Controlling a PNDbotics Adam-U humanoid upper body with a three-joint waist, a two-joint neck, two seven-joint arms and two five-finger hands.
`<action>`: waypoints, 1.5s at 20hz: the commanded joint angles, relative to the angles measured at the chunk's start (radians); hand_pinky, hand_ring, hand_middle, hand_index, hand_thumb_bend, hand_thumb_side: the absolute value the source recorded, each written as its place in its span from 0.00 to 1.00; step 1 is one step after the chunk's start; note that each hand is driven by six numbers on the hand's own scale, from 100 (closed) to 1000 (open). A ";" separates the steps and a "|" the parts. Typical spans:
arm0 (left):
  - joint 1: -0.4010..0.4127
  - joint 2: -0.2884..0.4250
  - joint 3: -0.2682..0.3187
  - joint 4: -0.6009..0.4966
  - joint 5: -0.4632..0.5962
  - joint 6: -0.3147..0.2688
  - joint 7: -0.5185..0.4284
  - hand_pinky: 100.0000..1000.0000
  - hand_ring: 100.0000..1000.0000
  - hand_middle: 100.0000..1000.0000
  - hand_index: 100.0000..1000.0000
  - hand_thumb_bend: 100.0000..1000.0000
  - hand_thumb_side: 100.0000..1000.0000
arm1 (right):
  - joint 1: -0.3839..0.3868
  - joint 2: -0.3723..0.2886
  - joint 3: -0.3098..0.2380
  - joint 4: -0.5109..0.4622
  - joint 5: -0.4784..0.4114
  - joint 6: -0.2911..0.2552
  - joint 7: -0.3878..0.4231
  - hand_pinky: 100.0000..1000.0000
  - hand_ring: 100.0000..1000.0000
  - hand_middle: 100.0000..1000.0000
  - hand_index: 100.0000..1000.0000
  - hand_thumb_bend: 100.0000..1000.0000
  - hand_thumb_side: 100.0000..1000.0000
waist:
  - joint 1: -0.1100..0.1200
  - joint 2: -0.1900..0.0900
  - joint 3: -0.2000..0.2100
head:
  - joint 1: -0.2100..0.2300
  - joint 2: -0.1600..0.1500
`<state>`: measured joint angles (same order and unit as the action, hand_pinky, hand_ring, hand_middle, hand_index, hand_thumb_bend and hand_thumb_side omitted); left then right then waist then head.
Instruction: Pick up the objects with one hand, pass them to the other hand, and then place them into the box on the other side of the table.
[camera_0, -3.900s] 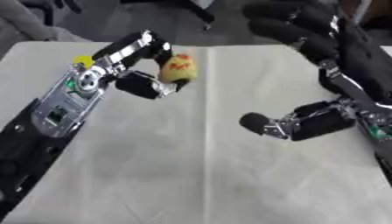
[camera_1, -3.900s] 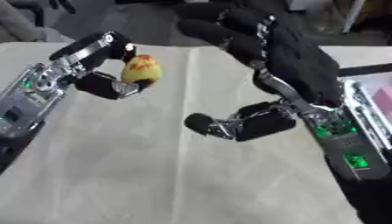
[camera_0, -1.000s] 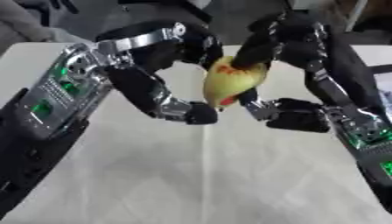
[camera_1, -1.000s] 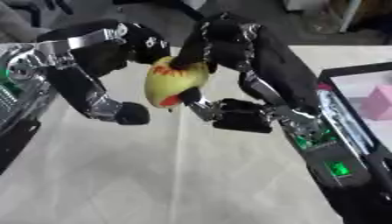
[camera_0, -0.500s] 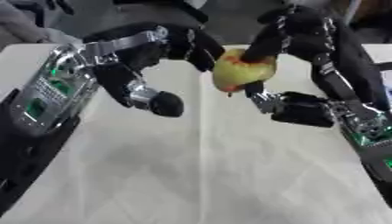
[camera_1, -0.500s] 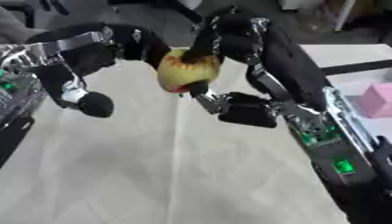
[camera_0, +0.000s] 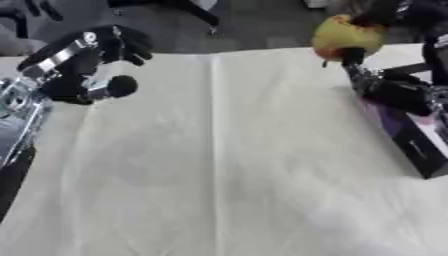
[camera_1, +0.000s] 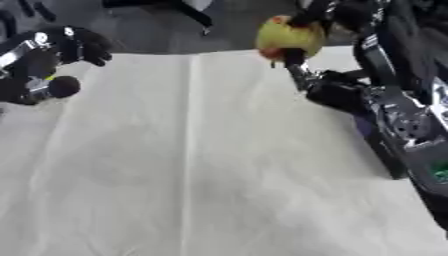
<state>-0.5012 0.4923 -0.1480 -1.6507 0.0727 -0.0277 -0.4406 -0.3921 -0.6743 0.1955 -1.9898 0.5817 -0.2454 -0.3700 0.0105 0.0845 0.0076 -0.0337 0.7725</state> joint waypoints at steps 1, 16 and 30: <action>0.030 0.015 0.044 -0.028 -0.014 -0.003 0.053 0.76 0.73 0.72 0.80 0.69 0.55 | 0.016 -0.088 -0.080 0.021 -0.070 0.149 -0.045 0.67 0.26 0.00 0.32 0.00 0.00 | -0.002 -0.009 0.003 | -0.023 -0.002; 0.207 -0.105 0.123 -0.126 -0.061 -0.023 0.118 0.75 0.73 0.71 0.79 0.68 0.56 | -0.148 -0.189 -0.160 0.958 -0.366 0.206 -0.080 0.66 0.17 0.01 0.53 0.00 0.00 | 0.005 -0.010 0.040 | -0.059 -0.002; 0.215 -0.117 0.124 -0.133 -0.077 -0.026 0.101 0.75 0.73 0.71 0.79 0.68 0.56 | -0.165 -0.194 -0.169 1.152 -0.186 0.154 0.230 0.88 0.68 0.75 1.00 0.79 0.52 | 0.000 -0.013 0.052 | -0.064 -0.002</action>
<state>-0.2796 0.3666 -0.0343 -1.7656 0.0005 -0.0532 -0.3373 -0.5455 -0.8162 0.0394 -0.8201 0.3761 -0.0861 -0.1604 0.0108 0.0846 0.0596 -0.0965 0.7725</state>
